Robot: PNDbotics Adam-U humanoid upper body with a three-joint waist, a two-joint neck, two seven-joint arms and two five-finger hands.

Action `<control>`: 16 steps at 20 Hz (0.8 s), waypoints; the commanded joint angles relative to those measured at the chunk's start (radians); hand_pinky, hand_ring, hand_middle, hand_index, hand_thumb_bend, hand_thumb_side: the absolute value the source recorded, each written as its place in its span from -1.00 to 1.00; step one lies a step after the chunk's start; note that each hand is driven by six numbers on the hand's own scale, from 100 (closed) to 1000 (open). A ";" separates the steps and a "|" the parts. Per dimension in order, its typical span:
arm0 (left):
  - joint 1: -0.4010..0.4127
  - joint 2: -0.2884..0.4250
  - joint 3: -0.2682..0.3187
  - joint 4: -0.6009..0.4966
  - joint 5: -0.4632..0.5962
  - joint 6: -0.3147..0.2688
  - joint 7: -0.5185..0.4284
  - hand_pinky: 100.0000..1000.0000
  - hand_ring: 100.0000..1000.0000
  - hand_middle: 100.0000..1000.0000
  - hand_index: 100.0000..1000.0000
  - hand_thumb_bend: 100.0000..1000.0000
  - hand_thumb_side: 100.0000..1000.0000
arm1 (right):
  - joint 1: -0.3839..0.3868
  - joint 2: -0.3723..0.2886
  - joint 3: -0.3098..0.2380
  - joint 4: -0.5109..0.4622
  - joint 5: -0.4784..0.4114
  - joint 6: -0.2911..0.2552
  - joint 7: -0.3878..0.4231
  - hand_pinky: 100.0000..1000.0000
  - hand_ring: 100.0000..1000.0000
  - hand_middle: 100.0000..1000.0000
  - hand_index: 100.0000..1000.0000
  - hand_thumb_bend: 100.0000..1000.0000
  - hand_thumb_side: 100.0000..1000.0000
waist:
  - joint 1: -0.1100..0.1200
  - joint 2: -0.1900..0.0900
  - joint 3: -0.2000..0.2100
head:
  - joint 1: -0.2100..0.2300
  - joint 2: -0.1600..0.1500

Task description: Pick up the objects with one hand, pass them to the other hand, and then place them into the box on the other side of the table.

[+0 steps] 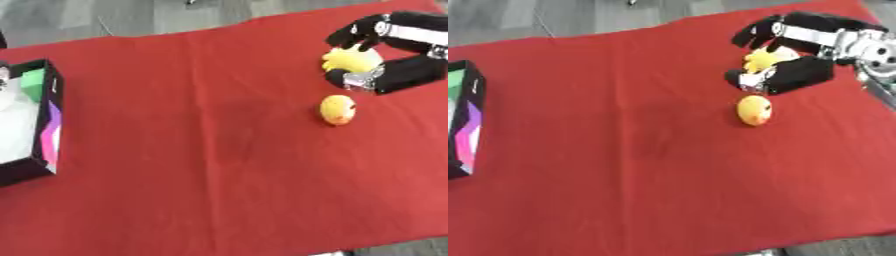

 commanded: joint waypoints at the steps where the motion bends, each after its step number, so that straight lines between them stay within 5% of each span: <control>1: -0.023 0.026 0.005 -0.009 -0.006 0.001 -0.002 0.65 0.67 0.45 0.49 -1.00 -0.42 | -0.005 -0.037 -0.019 -0.015 0.013 -0.007 0.047 0.71 0.76 0.66 0.76 -0.46 0.14 | -0.014 -0.016 0.002 | -0.004 0.007; 8: -0.027 0.024 0.005 -0.006 -0.008 0.003 -0.003 0.65 0.67 0.45 0.49 -1.00 -0.42 | 0.011 -0.036 -0.028 -0.015 0.061 -0.022 0.132 0.74 0.75 0.65 0.68 -0.31 -0.09 | -0.013 -0.012 0.006 | -0.011 0.005; 16: -0.036 0.021 0.003 -0.015 -0.006 0.002 -0.005 0.65 0.67 0.45 0.49 -1.00 -0.41 | 0.028 -0.025 -0.024 -0.015 0.167 -0.009 0.104 0.76 0.73 0.64 0.75 -0.22 -0.22 | -0.007 0.004 0.015 | -0.022 -0.015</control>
